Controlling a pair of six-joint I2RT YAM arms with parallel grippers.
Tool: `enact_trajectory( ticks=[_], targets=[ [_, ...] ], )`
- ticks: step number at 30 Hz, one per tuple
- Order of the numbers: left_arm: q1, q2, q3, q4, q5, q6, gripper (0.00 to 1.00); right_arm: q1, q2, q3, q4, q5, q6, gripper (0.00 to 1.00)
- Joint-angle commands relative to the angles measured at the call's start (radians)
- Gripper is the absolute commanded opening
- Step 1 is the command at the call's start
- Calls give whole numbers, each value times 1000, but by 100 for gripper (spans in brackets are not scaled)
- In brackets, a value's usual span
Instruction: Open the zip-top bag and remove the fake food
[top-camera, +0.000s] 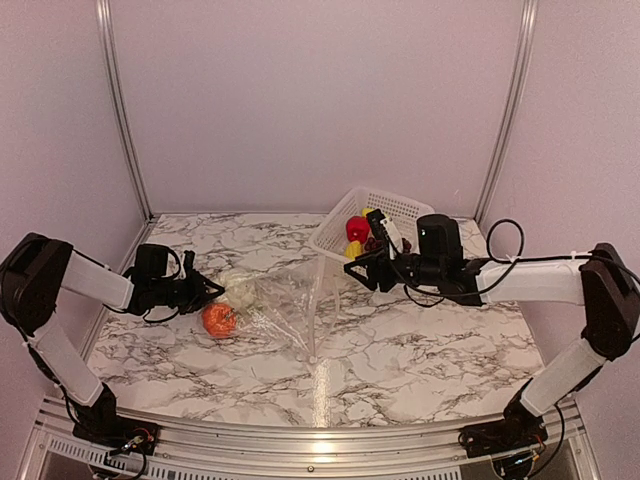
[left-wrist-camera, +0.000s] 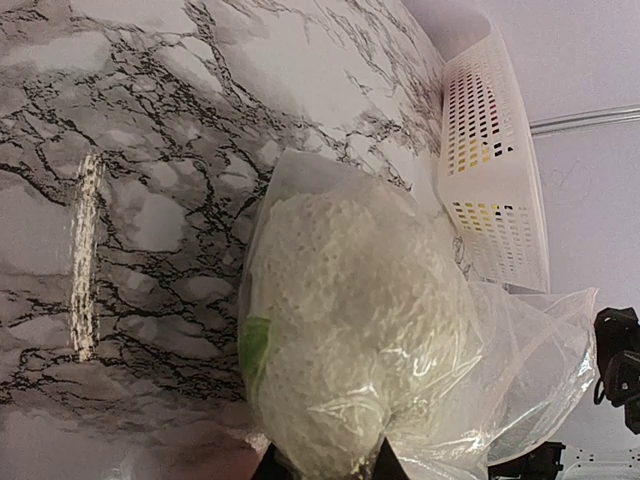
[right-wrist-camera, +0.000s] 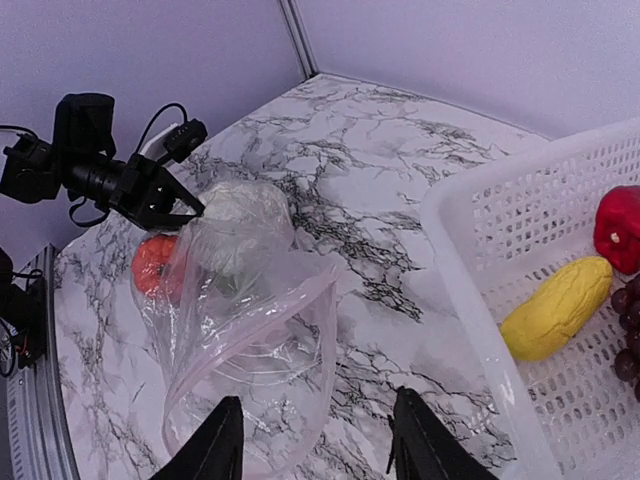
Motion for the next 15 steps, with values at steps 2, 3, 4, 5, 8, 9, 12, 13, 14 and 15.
enact_trajectory(
  ticks=[2, 3, 4, 5, 8, 9, 12, 13, 14, 15],
  targets=[
    [6, -22, -30, -9, -7, -6, 0, 60, 26, -76, 128, -53, 128, 40],
    [5, -24, -31, -7, -7, -6, 0, 71, 46, -82, 140, -56, 135, 37],
    [5, -25, -32, -7, -7, -6, 0, 81, 65, -84, 152, -58, 141, 34],
    [3, -26, -33, -7, -6, -7, 0, 90, 81, -87, 172, -63, 154, 30],
    [3, -31, -42, -5, -9, -5, 0, 111, 129, -91, 228, -85, 183, 23],
    [3, -31, -46, -3, -9, -5, 0, 118, 146, -86, 239, -92, 187, 21],
    [2, -33, -54, 7, -8, -9, 0, 131, 202, -66, 267, -97, 201, 19],
    [1, -33, -55, 10, -5, -9, 0, 134, 224, -56, 273, -99, 207, 19],
    [0, -34, -56, 17, -3, -10, 0, 133, 246, -44, 278, -100, 211, 18],
    [-3, -32, -58, 19, -2, -11, 0, 134, 270, -30, 284, -104, 216, 18]
  ],
)
